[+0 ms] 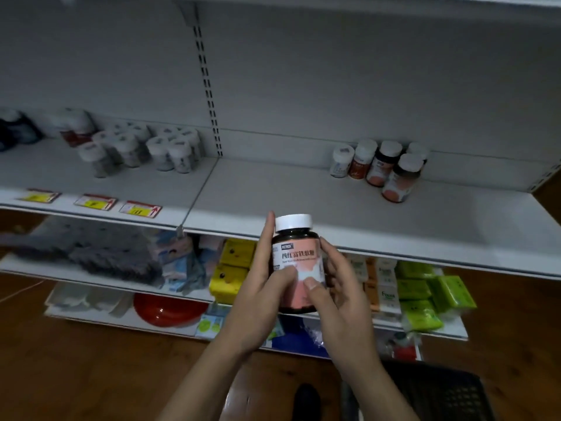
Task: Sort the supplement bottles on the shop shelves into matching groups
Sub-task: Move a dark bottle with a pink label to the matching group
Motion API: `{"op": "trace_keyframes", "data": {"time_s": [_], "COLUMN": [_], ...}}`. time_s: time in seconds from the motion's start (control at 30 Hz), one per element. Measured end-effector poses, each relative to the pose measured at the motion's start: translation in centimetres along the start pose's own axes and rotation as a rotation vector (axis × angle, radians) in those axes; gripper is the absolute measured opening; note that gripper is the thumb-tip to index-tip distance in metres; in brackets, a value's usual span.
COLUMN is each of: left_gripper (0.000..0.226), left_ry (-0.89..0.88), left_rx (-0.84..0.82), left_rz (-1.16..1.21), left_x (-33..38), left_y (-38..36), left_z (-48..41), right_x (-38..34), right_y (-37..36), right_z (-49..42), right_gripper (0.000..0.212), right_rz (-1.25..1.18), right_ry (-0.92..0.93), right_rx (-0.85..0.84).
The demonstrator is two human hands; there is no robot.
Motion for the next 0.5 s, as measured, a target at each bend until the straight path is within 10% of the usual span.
{"op": "trace_keyframes", "data": {"time_s": [0.5], "left_gripper": [0.074], "left_ry": [-0.02], "left_rx": [-0.061], "left_rz": [0.136], "left_x": [2.0], "left_y": [1.8], "left_z": [9.4], "right_x": [-3.8], "right_y": [0.1], "right_z": [10.3], "right_gripper": [0.053], "right_rz": [-0.075], "right_ry": [-0.024], "right_rx": [0.028]}}
Point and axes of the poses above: each hand's wrist, its own z-axis away from the middle knuckle, its own y-axis out of the back of the hand, x = y × z, the point moved 4 cm from there along -z, towards the middle knuckle, and after that the axes turned 9 degrees about x, right-handed, at the moved point
